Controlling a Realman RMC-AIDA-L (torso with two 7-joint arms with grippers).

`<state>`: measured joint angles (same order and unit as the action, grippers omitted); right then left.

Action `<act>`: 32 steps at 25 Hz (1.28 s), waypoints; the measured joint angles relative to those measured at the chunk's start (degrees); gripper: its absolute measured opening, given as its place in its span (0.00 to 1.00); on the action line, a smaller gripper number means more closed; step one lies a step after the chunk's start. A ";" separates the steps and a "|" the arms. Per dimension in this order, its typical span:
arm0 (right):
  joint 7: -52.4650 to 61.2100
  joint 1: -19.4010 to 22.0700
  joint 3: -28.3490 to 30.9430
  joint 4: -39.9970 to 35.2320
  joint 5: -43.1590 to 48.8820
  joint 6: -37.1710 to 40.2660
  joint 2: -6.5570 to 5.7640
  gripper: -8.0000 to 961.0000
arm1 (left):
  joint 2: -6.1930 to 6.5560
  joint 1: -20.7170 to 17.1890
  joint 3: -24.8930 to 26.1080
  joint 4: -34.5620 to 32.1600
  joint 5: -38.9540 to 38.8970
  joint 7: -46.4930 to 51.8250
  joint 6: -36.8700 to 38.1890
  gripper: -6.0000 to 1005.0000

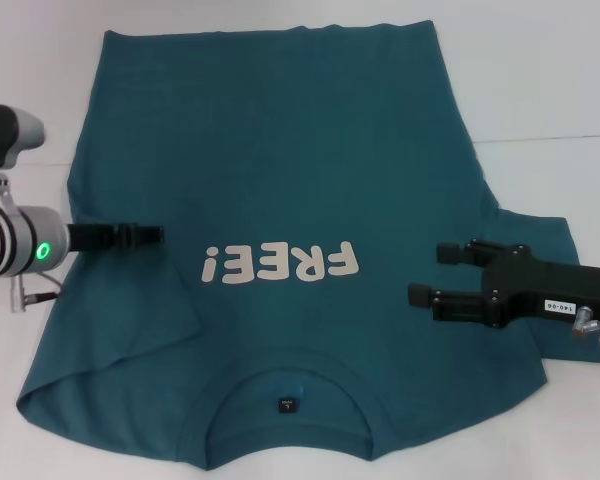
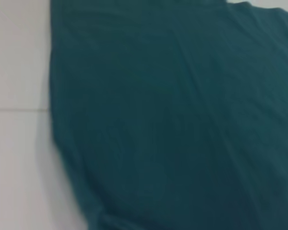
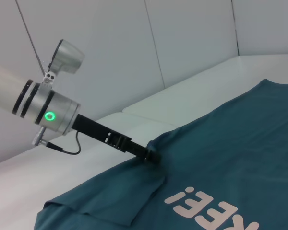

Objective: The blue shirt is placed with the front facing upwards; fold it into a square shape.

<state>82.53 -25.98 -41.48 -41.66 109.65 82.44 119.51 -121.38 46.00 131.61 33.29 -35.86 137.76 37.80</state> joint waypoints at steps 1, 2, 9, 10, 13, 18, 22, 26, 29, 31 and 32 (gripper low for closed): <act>0.00 -0.02 0.00 0.00 -0.01 0.00 0.01 0.95 | -0.14 0.34 0.09 0.00 0.00 -0.01 -0.15 0.88; 0.00 -0.03 0.00 0.00 -0.02 0.00 0.01 0.95 | -0.24 0.62 0.09 0.02 -0.01 -0.01 -0.23 0.88; 0.00 0.23 0.00 0.00 -0.05 0.19 0.02 0.95 | -0.44 1.71 0.24 0.53 -0.01 -0.04 -0.38 0.88; 0.00 0.26 0.00 0.00 -0.05 0.19 0.02 0.95 | -0.48 1.67 0.24 0.91 0.00 -0.04 -0.24 0.88; 1.14 0.31 0.91 -0.09 -0.05 0.23 0.02 0.95 | -0.95 0.01 0.09 5.42 0.01 -0.04 3.84 0.88; 10.01 0.47 5.57 -1.30 -0.07 2.35 -0.95 0.95 | -1.84 -5.46 0.59 18.57 -3.39 -2.93 18.12 0.88; 19.84 0.55 11.39 -2.14 -1.31 7.39 -3.26 0.95 | -0.60 -9.70 2.83 21.15 -18.75 -16.03 30.97 0.88; 31.05 0.46 14.48 -2.66 -1.96 10.77 -6.90 0.95 | 0.55 -13.67 4.84 18.38 -32.39 -34.33 38.63 0.88; 42.39 0.83 14.87 -5.03 -0.94 11.23 -9.37 0.95 | 0.75 -14.79 4.87 17.12 -33.16 -38.25 39.26 0.88; 49.60 1.06 15.37 -8.23 -0.16 13.08 -10.24 0.95 | 1.05 -15.20 4.91 15.59 -32.79 -38.40 38.56 0.88; 51.45 1.05 15.93 -9.62 -0.12 14.07 -10.24 0.95 | 1.12 -15.38 4.94 15.14 -32.72 -38.54 38.22 0.88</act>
<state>133.98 -24.93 -25.56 -51.28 109.52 96.50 109.27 -120.26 30.62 136.55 48.43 -68.58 99.23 76.01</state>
